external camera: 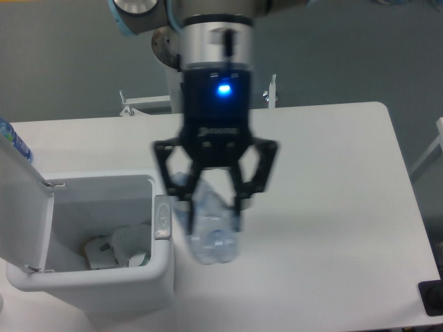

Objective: Place the trash in the trash can
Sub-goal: 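Carry the bottle over the bin and lower it inside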

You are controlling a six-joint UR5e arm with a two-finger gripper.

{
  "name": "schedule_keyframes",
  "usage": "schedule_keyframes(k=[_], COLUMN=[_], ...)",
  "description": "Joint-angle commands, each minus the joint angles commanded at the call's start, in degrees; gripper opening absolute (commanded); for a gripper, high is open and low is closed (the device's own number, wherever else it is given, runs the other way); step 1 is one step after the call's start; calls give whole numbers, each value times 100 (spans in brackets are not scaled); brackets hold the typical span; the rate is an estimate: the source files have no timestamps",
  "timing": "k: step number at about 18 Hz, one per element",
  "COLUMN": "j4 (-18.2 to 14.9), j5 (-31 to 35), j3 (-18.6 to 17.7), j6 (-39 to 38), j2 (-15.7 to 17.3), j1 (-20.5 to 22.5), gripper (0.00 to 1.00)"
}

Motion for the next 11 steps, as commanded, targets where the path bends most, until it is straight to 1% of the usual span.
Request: schedule_keyframes(k=[2, 5, 8, 9, 10, 11], j4=[-9, 0, 0, 0, -9, 0], j5=[0, 0, 0, 0, 9, 9], j3=[-26, -140, -263, -307, -316, -316], j6=[0, 0, 9, 0, 0, 9], j2=[0, -35, -114, -123, -123, -132], j1=[-123, -167, -325, -326, -334, -334], gripper=[52, 52, 53, 55, 61, 74])
